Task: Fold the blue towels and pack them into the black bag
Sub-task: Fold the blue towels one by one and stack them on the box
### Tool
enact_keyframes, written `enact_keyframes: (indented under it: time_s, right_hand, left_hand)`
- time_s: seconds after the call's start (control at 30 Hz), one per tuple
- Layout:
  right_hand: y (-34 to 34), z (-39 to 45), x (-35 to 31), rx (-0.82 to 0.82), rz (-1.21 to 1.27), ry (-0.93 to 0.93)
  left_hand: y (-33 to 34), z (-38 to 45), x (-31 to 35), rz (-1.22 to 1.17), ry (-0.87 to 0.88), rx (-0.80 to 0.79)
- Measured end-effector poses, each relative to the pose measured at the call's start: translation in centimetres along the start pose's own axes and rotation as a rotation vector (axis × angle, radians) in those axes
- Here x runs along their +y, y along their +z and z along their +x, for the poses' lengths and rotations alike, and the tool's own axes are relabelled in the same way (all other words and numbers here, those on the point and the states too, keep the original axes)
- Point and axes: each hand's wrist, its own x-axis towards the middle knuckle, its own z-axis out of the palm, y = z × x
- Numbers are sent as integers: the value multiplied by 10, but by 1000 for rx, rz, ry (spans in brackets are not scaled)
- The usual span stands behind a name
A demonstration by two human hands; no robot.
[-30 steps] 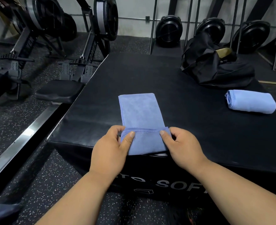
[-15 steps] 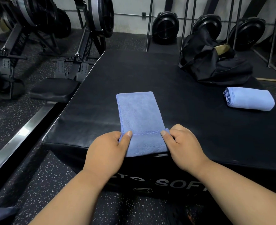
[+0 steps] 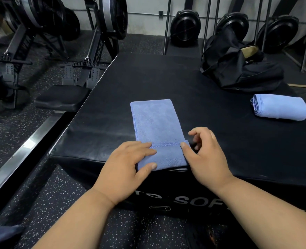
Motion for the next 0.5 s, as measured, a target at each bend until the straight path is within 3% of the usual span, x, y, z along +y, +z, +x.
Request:
enact_keyframes:
  time_s: [0.1,0.17,0.27,0.5]
  right_hand:
    - [-7,-4,6,-8,-79,-379]
    - [-11,-4,12,-134,-210,-516]
    - [-11,-1,20,-341,-360,-517]
    - [-17,7,16,-394,-261,-417]
  left_hand:
    - [-1,2,-1,-23,-18,4]
    - [-4,3,-2,-28,-17,-48]
    - [-8,4,-7,1,-22,-128]
    - [-15,10,-9,-76,-12,-60]
